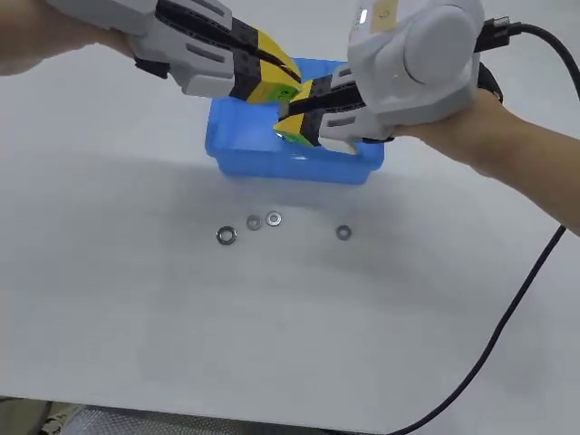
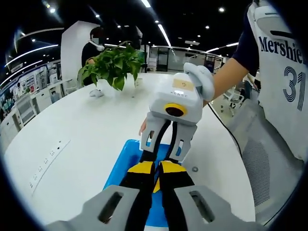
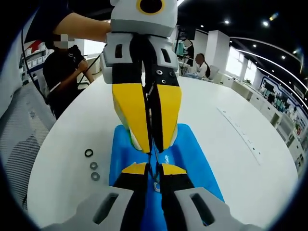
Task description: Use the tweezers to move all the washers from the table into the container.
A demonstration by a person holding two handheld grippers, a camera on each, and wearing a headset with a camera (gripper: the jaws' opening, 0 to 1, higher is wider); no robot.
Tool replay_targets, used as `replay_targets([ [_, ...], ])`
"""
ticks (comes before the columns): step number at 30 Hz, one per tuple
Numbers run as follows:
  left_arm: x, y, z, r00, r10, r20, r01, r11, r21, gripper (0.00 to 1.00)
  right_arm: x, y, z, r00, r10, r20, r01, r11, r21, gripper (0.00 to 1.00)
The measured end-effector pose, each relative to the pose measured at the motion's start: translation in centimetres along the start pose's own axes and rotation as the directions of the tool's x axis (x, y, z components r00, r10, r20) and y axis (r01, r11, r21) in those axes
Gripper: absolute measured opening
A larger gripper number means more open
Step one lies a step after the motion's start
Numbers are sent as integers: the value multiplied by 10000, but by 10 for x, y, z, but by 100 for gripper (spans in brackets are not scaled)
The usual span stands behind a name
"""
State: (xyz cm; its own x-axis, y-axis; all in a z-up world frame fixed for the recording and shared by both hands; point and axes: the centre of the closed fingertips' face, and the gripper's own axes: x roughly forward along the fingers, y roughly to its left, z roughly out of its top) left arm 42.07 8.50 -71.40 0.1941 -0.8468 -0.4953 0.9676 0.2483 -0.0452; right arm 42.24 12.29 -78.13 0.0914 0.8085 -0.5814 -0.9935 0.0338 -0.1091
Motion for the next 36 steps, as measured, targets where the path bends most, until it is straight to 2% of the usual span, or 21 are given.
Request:
replay_targets([
  [8, 0, -2, 1, 10000, 36, -74, -34, 9997, 254, 7, -1, -1, 0, 10000, -39, -34, 39, 10000, -3, 11],
  [10, -1, -2, 3, 9998, 175, -84, -170, 9980, 606, 6, -2, 0, 1, 10000, -11, -52, 10, 10000, -23, 11],
  [20, -24, -11, 23, 9989, 334, 333, -359, 9965, 752, 6, -17, 5, 30, 9987, -181, 470, 208, 9981, -585, 11],
  [26, -37, -30, 45, 9972, 433, 603, -495, 9933, 1048, 6, -35, 13, 48, 9963, -303, 810, 361, 9968, -707, 9],
  [32, -41, -59, 66, 9963, 327, 790, -435, 9892, 1397, 7, -61, 33, 59, 9930, -345, 1127, 442, 9955, -844, 8],
  [36, -43, -77, 77, 9964, 238, 816, -367, 9865, 1598, 7, -77, 48, 63, 9887, -139, 1490, 245, 9973, -695, 8],
])
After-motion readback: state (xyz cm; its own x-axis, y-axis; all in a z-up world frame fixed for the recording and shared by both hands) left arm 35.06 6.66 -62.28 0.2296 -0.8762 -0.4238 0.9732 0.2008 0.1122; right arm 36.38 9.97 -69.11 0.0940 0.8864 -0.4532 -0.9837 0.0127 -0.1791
